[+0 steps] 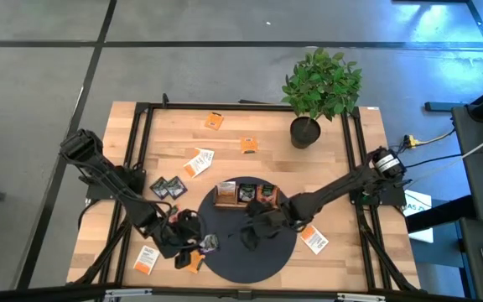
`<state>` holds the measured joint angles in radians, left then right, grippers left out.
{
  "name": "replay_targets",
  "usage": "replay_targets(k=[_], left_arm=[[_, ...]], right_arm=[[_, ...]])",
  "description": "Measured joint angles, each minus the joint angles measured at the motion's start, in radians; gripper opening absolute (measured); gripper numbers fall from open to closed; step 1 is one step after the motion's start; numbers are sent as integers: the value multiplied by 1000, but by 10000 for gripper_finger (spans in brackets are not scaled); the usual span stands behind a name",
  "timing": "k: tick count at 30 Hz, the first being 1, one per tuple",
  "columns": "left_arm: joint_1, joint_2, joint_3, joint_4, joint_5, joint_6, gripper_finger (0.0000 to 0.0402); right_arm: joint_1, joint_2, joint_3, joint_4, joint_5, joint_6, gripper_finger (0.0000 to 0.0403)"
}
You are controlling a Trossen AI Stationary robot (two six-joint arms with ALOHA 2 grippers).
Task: Pick & Place Tea
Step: Put the black tea bag into the middle section of the wooden organizer
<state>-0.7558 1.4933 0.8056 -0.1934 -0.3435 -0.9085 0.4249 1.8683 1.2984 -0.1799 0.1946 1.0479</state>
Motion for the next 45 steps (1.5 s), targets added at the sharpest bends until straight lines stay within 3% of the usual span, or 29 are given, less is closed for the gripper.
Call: replay_targets(k=[5,20,38,45], left_arm=[[-23,27,-54,53,-3,-85,128],[-35,228,-63,264,62,-107,127],[43,258,-65,355,77,-48,127],[45,258,-65,355,77,-40,127]], right_arm=[[5,0,1,199,28,-46,97],[6,150,0,335,-5,201,97],[5,169,0,246,-4,260,97],[6,168,0,248,70,254,97]])
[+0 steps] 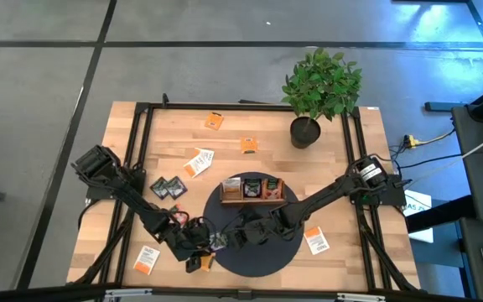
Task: Pick & Place Tea
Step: Put the black tea bag into the middle section of the wooden organizer
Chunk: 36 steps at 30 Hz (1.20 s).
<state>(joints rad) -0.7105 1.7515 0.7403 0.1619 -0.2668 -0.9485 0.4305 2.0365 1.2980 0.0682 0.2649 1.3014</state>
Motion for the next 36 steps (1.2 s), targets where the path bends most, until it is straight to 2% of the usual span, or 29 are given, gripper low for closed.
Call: replay_targets(k=[7,16,20,23,30,36], left_arm=[[0,0,-1,2,0,1,127],[1,0,-1,7,-1,1,127],[2,1,-1,13,-1,4,127],[2,1,-2,15,-3,5,127],[2,2,-2,21,-9,5,127],[3,2,-2,21,-33,5,127]], right_arm=[[0,10,0,-7,28,0,104],[0,71,1,56,-4,11,194],[0,72,1,61,6,-1,219],[0,72,1,60,37,2,223],[-2,72,1,56,37,0,224],[-3,92,1,59,-22,16,224]])
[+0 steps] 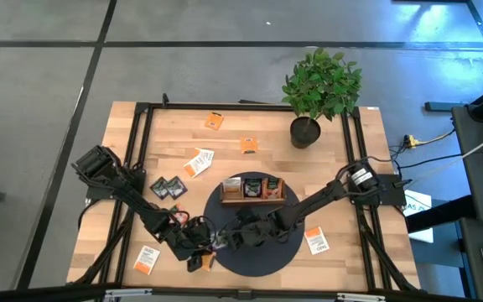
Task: Pick & Place Tea
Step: Put the black tea bag into the middle section of the wooden organizer
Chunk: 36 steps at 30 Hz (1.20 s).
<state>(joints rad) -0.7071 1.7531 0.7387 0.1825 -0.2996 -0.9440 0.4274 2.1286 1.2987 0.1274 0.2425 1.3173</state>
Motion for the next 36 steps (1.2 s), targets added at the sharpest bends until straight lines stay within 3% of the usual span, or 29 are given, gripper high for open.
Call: replay_targets(k=[12,26,31,36], left_arm=[[16,0,0,6,-7,13,127],[18,0,0,1,10,14,127],[18,-15,0,8,80,26,127],[18,-81,0,7,85,70,127]], right_arm=[[0,73,20,115,-77,35,190],[1,74,36,79,-89,-36,61],[0,67,34,81,-89,-93,13],[-13,26,32,53,-130,-157,10]])
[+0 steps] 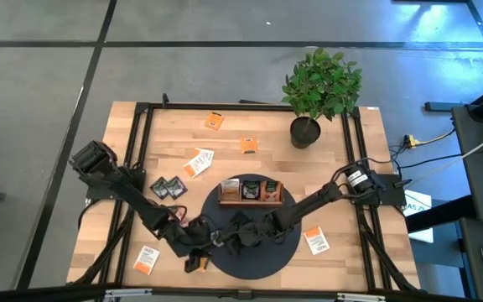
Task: Pick & Place Tea
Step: Put the black tea bag into the middle section of the wooden organizer
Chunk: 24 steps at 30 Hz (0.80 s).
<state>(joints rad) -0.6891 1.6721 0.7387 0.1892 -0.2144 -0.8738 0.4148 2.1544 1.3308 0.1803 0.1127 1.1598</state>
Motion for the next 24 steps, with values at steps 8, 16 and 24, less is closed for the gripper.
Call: replay_targets(k=[8,16,24], left_arm=[[0,-176,1,2,-62,111,127],[0,-241,1,-5,-241,215,127],[27,-241,1,-15,-361,216,127]], right_arm=[[-80,-242,2,-354,-68,-275,6],[-205,-486,2,-854,-107,-564,4],[-291,-481,2,-997,-168,-829,4]])
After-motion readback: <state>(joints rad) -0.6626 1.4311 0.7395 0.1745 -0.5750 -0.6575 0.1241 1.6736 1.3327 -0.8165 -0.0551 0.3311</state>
